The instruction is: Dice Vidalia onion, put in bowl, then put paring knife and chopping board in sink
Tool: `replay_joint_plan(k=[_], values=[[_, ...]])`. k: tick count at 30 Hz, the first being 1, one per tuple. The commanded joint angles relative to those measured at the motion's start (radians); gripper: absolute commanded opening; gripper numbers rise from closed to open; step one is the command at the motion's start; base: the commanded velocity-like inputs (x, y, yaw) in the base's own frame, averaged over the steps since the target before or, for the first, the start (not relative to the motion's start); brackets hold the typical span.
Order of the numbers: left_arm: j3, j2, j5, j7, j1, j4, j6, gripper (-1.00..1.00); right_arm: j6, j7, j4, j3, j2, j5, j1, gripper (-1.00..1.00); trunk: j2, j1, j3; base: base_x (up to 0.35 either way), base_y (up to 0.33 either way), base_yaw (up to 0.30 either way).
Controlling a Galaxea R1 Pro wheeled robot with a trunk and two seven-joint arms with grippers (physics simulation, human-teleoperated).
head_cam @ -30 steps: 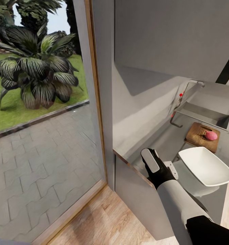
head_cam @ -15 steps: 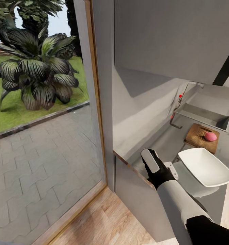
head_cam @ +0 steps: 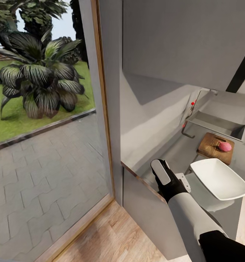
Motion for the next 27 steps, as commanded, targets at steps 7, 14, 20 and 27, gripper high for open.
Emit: replay_joint_plan(k=[7, 14, 20, 27], values=[[-0.003, 0.001, 0.008, -0.001, 0.0, -0.001, -0.001, 1.0, -0.008, -0.002, 0.0, 0.003, -0.001, -0.003, -0.001, 1.0, -0.002, 0.001, -0.008, 0.0, 0.0, 0.0], [-0.003, 0.001, 0.008, -0.001, 0.0, -0.001, -0.001, 1.0, -0.008, -0.002, 0.0, 0.003, -0.001, -0.003, -0.001, 1.0, -0.002, 0.001, -0.019, 0.0, 0.0, 0.0], [-0.003, 0.001, 0.008, -0.002, 0.0, -0.001, -0.001, 1.0, -0.008, 0.0, 0.007, 0.003, -0.001, -0.004, -0.001, 1.0, -0.002, 0.001, -0.028, 0.0, 0.0, 0.0], [-0.003, 0.001, 0.008, -0.001, 0.0, -0.001, -0.001, 1.0, -0.008, 0.003, 0.009, 0.003, -0.001, -0.005, -0.001, 1.0, -0.002, 0.001, -0.038, 0.0, 0.0, 0.0]])
